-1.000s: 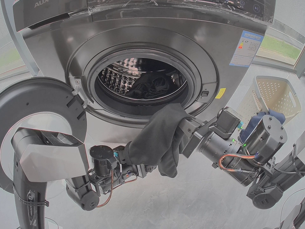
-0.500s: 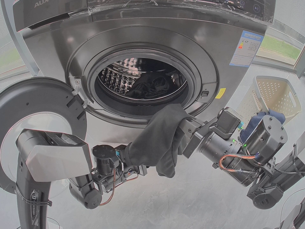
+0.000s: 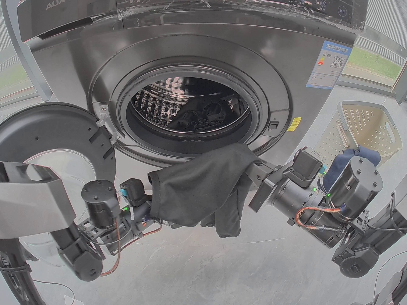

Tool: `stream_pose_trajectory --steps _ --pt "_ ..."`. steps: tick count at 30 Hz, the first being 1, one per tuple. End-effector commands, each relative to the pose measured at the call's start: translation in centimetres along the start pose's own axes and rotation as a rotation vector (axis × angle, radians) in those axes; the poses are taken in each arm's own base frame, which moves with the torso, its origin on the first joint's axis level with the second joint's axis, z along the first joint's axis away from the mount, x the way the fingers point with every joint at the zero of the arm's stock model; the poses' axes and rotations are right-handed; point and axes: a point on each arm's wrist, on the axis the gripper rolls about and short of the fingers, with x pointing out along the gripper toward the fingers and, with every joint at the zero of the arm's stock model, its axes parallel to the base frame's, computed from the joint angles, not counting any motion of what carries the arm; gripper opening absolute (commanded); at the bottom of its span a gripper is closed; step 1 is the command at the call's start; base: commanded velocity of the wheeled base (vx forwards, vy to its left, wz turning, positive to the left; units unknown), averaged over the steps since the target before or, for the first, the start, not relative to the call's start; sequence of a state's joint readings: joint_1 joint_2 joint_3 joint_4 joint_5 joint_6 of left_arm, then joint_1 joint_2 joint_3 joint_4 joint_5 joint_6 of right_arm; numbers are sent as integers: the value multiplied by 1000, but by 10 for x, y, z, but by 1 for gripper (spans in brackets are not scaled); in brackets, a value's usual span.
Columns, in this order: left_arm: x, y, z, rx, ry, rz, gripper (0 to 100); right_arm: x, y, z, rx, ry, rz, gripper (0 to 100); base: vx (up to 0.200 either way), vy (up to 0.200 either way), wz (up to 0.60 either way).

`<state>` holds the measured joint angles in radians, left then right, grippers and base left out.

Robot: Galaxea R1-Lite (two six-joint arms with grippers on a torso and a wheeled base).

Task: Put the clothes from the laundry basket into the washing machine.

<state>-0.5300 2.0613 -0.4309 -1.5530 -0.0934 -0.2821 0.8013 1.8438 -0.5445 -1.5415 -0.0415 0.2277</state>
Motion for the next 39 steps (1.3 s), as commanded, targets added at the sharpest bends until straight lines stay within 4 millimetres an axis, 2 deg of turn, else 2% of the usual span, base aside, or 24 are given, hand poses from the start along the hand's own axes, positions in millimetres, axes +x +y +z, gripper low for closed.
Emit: stream_pose_trajectory --steps 1,2,5,8,9,12,15,17,26,31,39 --pt "-50 -15 38 6 -99 -38 0 -4 -13 -14 9 58 -45 0 0 0 0" --pt "-50 -15 38 6 -99 -38 0 -4 -13 -14 9 58 -45 0 0 0 0" --pt "-71 -25 62 -27 -191 -87 0 -4 -20 -37 6 139 -68 0 0 0 0" --pt "-76 -29 69 -43 -222 -103 0 -3 -21 -45 4 165 -73 0 0 0 0" --pt "-79 -30 73 -41 -239 -111 0 -1 -20 -47 7 166 -69 100 0 0 0" --pt "-80 -31 74 -41 -245 -115 0 -1 -23 -54 5 187 -78 100 0 0 0" --pt "-80 -33 79 -39 -265 -125 0 -2 -32 -89 -3 302 -107 100 0 0 0" --pt "-80 -35 78 -38 -262 -133 0 -5 -34 -102 -5 347 -115 100 0 0 0" --pt "-75 -35 83 -39 -289 -126 0 -27 -33 -130 -13 499 -120 100 0 0 0" --pt "-73 -35 82 -37 -283 -124 0 -29 -26 -127 -17 497 -96 100 0 0 0" --pt "-65 -32 76 -22 -259 -104 0 -27 -3 -106 -16 422 -16 100 0 0 0"
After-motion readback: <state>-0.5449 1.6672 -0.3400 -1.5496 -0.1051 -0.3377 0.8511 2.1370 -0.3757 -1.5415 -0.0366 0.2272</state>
